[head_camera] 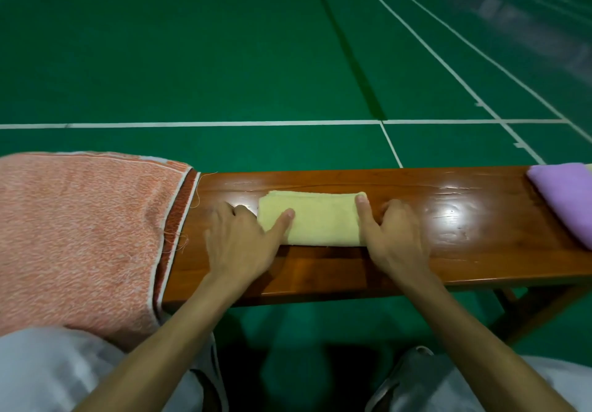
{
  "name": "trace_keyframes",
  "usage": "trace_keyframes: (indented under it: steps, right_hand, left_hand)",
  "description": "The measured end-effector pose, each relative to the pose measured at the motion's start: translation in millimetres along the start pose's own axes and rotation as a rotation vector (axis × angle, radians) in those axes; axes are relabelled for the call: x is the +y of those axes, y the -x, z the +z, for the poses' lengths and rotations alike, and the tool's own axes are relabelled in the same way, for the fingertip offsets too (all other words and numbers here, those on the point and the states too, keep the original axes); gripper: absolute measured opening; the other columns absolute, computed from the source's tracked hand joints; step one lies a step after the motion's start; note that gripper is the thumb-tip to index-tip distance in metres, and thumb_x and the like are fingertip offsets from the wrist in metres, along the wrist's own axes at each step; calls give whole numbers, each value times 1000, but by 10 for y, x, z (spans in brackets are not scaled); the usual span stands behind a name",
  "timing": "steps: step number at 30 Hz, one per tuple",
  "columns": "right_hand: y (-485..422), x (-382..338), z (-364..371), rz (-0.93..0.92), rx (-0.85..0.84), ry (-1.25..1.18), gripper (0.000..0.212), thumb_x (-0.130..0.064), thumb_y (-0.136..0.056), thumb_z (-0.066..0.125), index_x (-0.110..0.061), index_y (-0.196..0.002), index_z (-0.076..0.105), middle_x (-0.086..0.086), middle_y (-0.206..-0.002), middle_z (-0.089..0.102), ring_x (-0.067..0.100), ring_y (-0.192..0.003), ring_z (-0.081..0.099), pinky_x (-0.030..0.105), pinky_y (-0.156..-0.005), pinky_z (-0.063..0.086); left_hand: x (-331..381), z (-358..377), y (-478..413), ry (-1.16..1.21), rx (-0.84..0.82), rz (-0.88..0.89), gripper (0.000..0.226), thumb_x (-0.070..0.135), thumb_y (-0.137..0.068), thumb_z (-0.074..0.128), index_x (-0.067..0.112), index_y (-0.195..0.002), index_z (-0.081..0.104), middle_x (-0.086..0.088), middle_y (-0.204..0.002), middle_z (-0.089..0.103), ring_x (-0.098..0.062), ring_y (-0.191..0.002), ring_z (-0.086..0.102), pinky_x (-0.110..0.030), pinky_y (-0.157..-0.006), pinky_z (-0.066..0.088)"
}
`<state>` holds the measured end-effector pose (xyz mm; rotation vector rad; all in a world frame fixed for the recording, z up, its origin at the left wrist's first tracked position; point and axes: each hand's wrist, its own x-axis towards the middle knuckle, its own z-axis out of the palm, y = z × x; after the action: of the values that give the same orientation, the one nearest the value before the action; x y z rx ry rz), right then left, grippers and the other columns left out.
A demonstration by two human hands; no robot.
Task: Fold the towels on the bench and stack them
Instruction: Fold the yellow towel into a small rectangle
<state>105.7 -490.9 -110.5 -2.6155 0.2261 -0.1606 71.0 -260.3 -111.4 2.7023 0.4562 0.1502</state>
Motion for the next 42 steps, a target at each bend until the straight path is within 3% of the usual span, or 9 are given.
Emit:
trace_keyframes:
  steps: [7,13,18,21,26,31,34,38,42]
  right_hand:
    - [-16,-152,-66,13,-149,-113,35,-46,-104,50,-12,-109,53,3,-106,57,22,-97,57,33,-68,43]
    - [-64,33,-329,145,-174,-902,13,-23,-105,57,-17,-112,47,6,-116,63,14,-97,63,17,-63,50]
    - [-122,454,-615,317,-182,-1248,74,8,-89,68,-32,-143,40,5,-113,67,31,-102,69,44,-72,62]
    - [-170,730,-805,377,-148,-1183,80,10,-82,66,-36,-146,45,6,-125,59,32,-106,64,46,-73,61]
    - [-316,1141,-1189,471,-205,-1089,47,4,-86,57,-18,-126,66,9,-122,63,26,-98,60,21,-41,45]
    - [-612,1528,-1524,461,33,-1011,16,-9,-94,69,-17,-108,70,4,-108,72,19,-98,67,33,-69,56]
    - [-703,1796,-1666,438,127,-787,26,-22,-95,72,-18,-120,64,0,-112,66,20,-105,62,38,-85,56]
    - [-630,2078,-1644,467,219,-38,70,-38,-86,78,-22,-146,46,10,-136,50,32,-122,51,41,-92,49]
    - [-649,2318,-1724,426,315,109,66,-46,-92,66,-24,-151,44,12,-160,28,36,-144,27,52,-112,35]
  left_hand:
    - [219,71,-206,252,-254,-89,68,72,-79,68,10,-110,66,-5,-118,56,-27,-113,55,-44,-91,52]
    - [488,12,-50,1200,-409,-234,40,24,-92,74,13,-128,61,-2,-120,70,-17,-110,66,-35,-86,59]
    - [881,283,-117,1531,-434,-433,74,10,-65,84,1,-133,56,-17,-131,66,-30,-117,65,-35,-78,62]
    - [1276,443,-150,1528,-424,-429,78,9,-67,87,6,-137,52,-14,-132,65,-30,-113,66,-43,-78,62]
    - [2077,765,-361,1414,-481,-352,65,15,-73,91,12,-130,58,-12,-127,67,-32,-109,68,-48,-78,62]
    - [2941,1075,-604,1361,-517,-298,73,22,-64,98,12,-126,60,-13,-117,71,-28,-95,72,-45,-82,63]
    - [3377,1240,-710,1296,-556,-197,97,45,-41,101,16,-124,59,-12,-122,70,-31,-103,72,-53,-90,61]
    - [3714,1592,-439,620,-344,230,100,61,-81,78,11,-154,32,-11,-152,46,-31,-137,46,-42,-115,38]
    - [3682,1776,11,315,-39,623,80,69,-97,40,24,-162,26,-8,-170,18,-30,-157,12,-47,-127,15]
